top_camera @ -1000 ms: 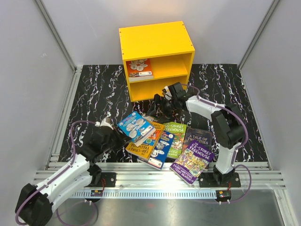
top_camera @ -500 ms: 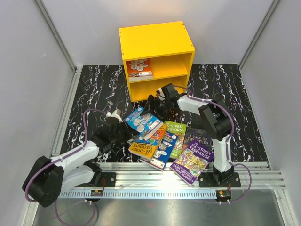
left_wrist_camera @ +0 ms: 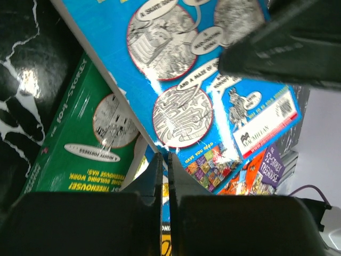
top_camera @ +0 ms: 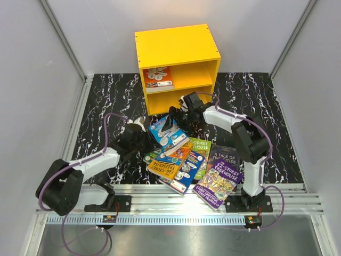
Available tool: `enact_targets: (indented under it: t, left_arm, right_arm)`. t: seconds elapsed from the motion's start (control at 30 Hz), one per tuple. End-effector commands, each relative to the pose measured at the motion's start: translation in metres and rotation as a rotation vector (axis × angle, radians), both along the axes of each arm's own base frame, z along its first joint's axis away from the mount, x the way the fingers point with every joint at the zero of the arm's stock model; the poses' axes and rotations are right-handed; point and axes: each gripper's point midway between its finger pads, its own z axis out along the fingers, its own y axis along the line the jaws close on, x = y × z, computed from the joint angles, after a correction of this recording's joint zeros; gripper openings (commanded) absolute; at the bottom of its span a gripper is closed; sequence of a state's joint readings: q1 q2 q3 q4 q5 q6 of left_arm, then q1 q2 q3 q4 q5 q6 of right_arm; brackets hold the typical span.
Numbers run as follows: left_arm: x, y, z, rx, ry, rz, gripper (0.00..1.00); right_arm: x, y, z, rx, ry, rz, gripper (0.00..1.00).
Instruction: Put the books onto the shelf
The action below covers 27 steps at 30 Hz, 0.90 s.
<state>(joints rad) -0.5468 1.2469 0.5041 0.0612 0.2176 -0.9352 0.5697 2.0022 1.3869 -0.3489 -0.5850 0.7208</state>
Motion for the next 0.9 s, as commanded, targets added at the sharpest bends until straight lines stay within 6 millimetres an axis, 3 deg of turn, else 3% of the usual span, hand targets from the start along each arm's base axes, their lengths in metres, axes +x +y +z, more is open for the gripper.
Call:
enact_targets:
  t: [0.0, 0.17, 0.47, 0.73, 0.87]
  left_arm:
    - [-0.01, 0.002, -0.021, 0.082, 0.077, -0.062, 0.0]
    - [-0.005, -0.002, -0.021, 0.088, 0.086, -0.069, 0.0]
    - [-0.001, -0.002, -0.023, 0.1, 0.104, -0.05, 0.0]
    - [0.002, -0.003, -0.025, 0.104, 0.116, -0.041, 0.0]
    - [0.004, -0.005, -0.024, 0.098, 0.118, -0.038, 0.0]
  right_arm:
    - [-0.005, -0.006, 0.038, -0.036, -0.109, 0.008, 0.97]
    - [-0.001, -0.018, 0.042, -0.088, -0.144, -0.011, 0.95]
    - [-0.014, -0.041, 0.042, -0.171, -0.141, -0.042, 0.94]
    - [-0.025, -0.055, 0.054, -0.177, -0.166, -0.069, 0.74]
    - [-0.028, -0.055, 0.053, -0.17, -0.153, -0.074, 0.59]
